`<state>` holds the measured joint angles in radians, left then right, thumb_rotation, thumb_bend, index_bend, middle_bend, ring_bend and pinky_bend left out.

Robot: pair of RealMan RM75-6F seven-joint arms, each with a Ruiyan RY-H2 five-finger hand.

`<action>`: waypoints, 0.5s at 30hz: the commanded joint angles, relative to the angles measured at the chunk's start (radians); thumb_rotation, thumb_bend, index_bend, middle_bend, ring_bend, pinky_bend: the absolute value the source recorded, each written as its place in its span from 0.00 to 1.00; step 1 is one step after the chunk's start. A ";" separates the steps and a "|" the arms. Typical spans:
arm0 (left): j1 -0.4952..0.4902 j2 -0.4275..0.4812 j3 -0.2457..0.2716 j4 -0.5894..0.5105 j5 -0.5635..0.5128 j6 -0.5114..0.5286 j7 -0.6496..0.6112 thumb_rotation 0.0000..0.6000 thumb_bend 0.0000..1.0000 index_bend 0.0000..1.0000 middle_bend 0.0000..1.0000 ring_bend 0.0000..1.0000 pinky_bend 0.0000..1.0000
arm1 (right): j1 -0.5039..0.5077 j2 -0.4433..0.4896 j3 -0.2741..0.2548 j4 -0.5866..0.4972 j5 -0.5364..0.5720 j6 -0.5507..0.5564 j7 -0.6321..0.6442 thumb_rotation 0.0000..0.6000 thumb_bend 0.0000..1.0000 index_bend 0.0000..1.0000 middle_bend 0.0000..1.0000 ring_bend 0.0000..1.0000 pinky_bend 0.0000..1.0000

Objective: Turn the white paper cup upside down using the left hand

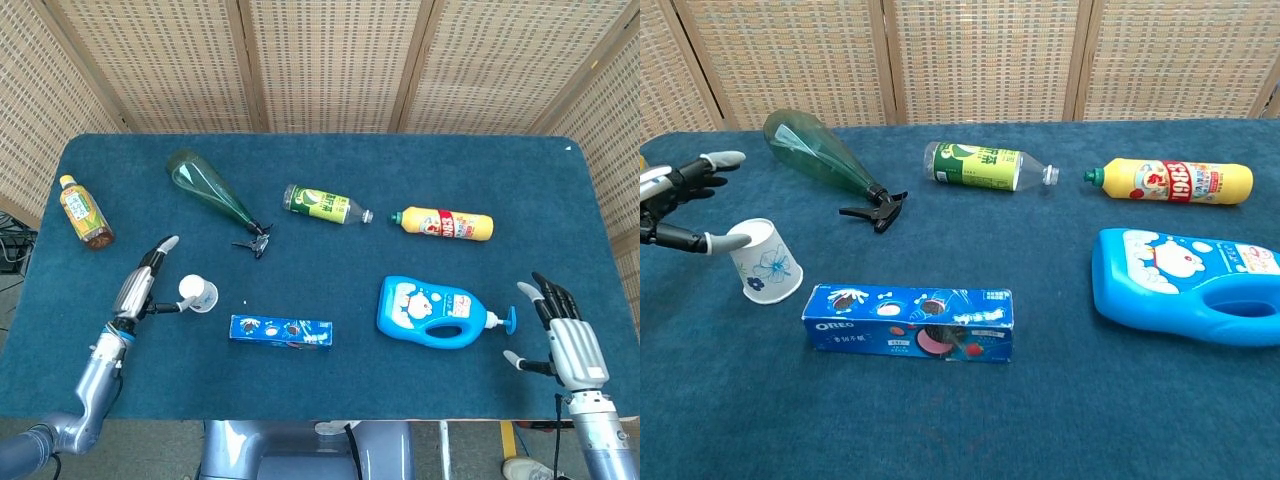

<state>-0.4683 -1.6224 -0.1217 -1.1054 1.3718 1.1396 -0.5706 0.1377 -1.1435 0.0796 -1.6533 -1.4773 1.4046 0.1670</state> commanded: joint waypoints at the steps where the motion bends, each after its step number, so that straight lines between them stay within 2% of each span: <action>1: 0.034 0.038 -0.021 -0.020 0.001 0.107 0.202 0.86 0.22 0.00 0.00 0.00 0.00 | 0.000 -0.006 0.002 0.010 -0.002 0.004 -0.011 1.00 0.09 0.00 0.00 0.00 0.00; 7: 0.103 0.173 -0.002 -0.211 -0.056 0.167 0.541 0.86 0.24 0.00 0.00 0.00 0.00 | 0.002 -0.022 0.003 0.033 -0.002 0.011 -0.071 1.00 0.09 0.00 0.00 0.00 0.00; 15: 0.204 0.299 0.058 -0.409 -0.106 0.256 0.827 0.86 0.24 0.00 0.00 0.00 0.00 | 0.001 -0.035 -0.001 0.035 -0.001 0.016 -0.133 1.00 0.09 0.00 0.00 0.00 0.00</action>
<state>-0.3167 -1.3804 -0.0922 -1.4415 1.2945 1.3425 0.1729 0.1390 -1.1771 0.0801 -1.6179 -1.4789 1.4206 0.0389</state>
